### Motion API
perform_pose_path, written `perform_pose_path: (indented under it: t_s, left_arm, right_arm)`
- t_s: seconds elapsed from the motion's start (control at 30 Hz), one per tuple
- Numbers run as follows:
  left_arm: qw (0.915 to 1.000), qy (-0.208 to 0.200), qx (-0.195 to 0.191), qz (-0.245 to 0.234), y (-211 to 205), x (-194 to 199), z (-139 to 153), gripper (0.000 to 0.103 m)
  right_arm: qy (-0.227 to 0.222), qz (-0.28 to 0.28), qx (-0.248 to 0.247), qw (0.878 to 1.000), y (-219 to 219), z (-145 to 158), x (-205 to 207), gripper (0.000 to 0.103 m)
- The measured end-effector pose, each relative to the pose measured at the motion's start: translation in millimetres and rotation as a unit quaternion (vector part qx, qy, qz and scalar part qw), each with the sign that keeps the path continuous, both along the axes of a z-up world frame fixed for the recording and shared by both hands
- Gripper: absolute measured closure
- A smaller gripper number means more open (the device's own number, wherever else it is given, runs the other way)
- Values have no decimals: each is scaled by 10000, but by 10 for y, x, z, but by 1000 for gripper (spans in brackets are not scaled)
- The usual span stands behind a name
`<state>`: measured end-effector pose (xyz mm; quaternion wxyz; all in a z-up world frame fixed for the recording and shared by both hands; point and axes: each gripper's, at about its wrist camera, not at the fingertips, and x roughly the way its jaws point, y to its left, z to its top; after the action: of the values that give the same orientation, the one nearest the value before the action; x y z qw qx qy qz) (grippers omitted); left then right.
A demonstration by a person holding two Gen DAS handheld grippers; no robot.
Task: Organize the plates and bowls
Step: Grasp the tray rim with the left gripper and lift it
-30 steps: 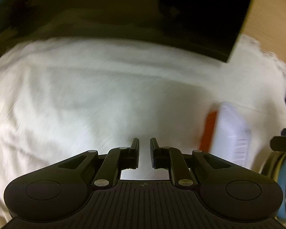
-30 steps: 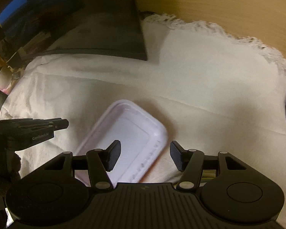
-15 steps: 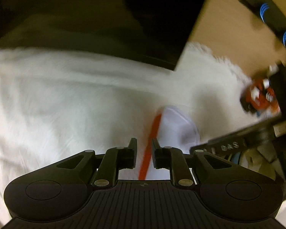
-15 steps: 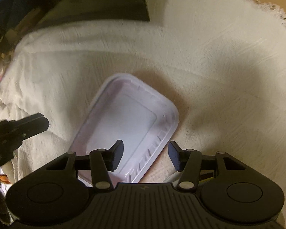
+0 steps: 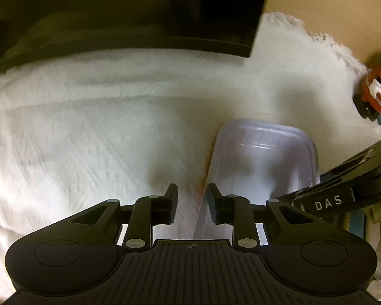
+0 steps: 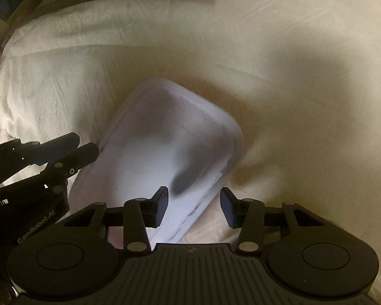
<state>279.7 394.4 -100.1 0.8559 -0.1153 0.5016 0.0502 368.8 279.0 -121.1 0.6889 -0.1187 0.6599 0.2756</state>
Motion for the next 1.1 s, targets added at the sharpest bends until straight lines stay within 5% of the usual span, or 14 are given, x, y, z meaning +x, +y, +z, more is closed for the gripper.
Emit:
perform_pose_path:
  t_s: [0.17, 0.47, 0.6, 0.87, 1.1]
  left_arm:
    - [9993, -1, -385, -37, 111, -133, -53, 79]
    - [9975, 254, -653, 66, 154, -135, -297, 77]
    - [9923, 350, -1168, 198, 283, -253, -273, 77]
    - [9912, 26, -1298, 241, 215, -631, 378, 77]
    - [9930, -147, -1120, -336, -338, -630, 1051, 76]
  right_arm:
    - [-398, 314, 58, 9987, 106, 144, -181, 63]
    - [-256, 449, 291, 9982, 60, 134, -389, 73]
    - [-284, 284, 473, 9981, 27, 207, -418, 73]
    - [-647, 243, 1217, 9902, -225, 793, -609, 73]
    - [-1194, 57, 1869, 9751, -942, 1543, -786, 73]
